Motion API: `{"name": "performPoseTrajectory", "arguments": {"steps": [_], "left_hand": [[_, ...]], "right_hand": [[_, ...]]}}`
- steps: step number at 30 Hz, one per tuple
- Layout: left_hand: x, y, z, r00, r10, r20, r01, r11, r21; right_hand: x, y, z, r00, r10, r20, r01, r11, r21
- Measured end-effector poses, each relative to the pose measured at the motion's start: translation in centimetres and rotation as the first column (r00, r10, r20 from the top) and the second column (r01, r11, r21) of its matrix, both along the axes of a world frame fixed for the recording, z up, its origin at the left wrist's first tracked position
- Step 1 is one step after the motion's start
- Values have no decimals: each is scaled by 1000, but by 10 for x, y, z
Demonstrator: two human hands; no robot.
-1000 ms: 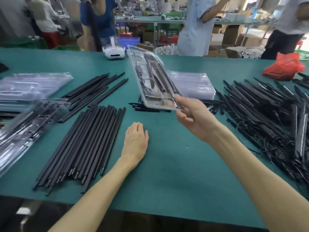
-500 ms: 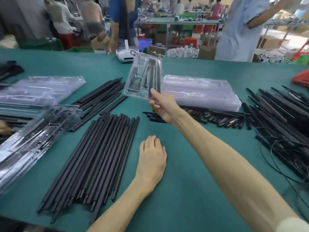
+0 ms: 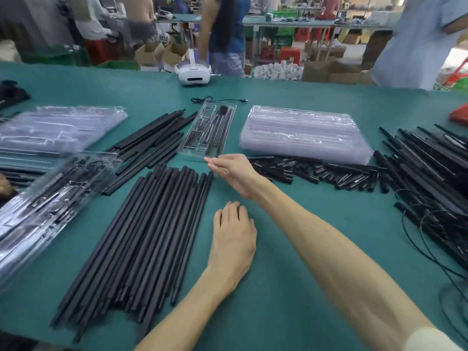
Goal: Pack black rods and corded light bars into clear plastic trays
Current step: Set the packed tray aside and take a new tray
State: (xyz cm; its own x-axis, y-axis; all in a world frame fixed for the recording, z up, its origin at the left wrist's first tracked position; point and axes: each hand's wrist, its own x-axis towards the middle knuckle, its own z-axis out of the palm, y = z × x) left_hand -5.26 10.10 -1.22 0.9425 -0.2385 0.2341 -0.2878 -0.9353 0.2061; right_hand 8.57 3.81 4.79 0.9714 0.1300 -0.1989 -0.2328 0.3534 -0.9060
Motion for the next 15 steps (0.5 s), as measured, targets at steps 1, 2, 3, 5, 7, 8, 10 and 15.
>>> {"name": "performPoseTrajectory", "arguments": {"steps": [1,2,3,5,7,8,10,15], "left_hand": [[-1,1,0,1000,-1,0,1,1000,6],[-2,1,0,1000,-1,-3,1,1000,12],[-2,1,-1,1000,0,-6,1,1000,15],[-3,1,-1,1000,-1,-8,1,1000,14],[-4,1,-1,1000,-3,-8,3,1000,18],[-4,1,-1,1000,-3,-5,3,1000,17],[-5,1,-2,1000,-5,6,5,1000,7],[-5,1,-6,999,-3,33,3,1000,-7]], "right_hand": [[-4,-4,2,1000,19,19,-19,999,-28],[-8,-8,4,998,36,45,-32,997,-72],[-12,-14,5,997,45,69,-35,990,-139],[-17,-27,4,992,40,120,0,947,-321],[-17,-50,2,973,1,231,135,810,-571],[-16,-65,2,950,-7,311,233,681,-694],[-11,-102,2,902,6,431,388,424,-818],[4,-189,6,909,49,414,414,10,-910]]}}
